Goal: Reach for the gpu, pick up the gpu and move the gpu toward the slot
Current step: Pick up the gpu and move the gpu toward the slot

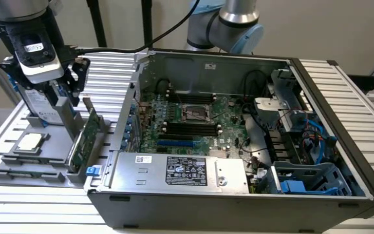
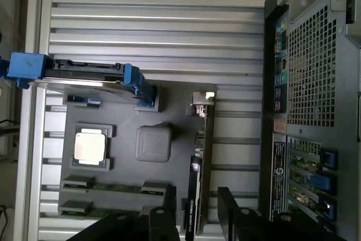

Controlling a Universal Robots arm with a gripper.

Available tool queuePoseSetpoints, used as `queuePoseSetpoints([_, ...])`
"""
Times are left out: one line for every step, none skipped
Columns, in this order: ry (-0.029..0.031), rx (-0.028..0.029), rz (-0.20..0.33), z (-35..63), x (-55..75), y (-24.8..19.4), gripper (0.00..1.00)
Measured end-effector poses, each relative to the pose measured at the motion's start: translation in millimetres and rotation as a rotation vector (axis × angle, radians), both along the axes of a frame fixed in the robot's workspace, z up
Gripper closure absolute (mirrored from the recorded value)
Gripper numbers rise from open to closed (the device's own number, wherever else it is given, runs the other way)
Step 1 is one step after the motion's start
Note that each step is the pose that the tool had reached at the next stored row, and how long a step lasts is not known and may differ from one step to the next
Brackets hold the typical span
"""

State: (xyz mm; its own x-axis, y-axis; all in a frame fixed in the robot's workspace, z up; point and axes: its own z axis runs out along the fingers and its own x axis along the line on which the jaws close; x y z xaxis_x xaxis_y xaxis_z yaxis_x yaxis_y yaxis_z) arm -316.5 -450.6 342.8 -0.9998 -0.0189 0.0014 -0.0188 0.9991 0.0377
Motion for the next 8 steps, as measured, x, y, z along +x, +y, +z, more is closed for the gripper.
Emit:
queuePoseSetpoints([-0.0021, -0.0012, 0.000, -0.2, -0.1, 0.0, 0.58])
queuePoseSetpoints([-0.0078, -0.0029, 0.000, -0.9, -0.6, -0.1, 0.52])
queuePoseSetpoints([-0.0127, -0.0035, 0.000, -2.3, -1.4, 0.0, 0.52])
queuePoseSetpoints([-0.0174, -0.0041, 0.000, -3.5, -2.4, 0.0, 0.52])
queuePoseSetpoints([-0.0224, -0.0046, 0.000, -4.8, -3.4, 0.0, 0.52])
queuePoseSetpoints([-0.0269, -0.0053, -0.001, -6.3, -4.6, 0.0, 0.52])
queuePoseSetpoints([-0.0299, -0.0054, -0.001, -8.1, -5.5, 0.0, 0.52])
queuePoseSetpoints([-0.0320, -0.0057, -0.001, -9.8, -6.4, 0.0, 0.52])
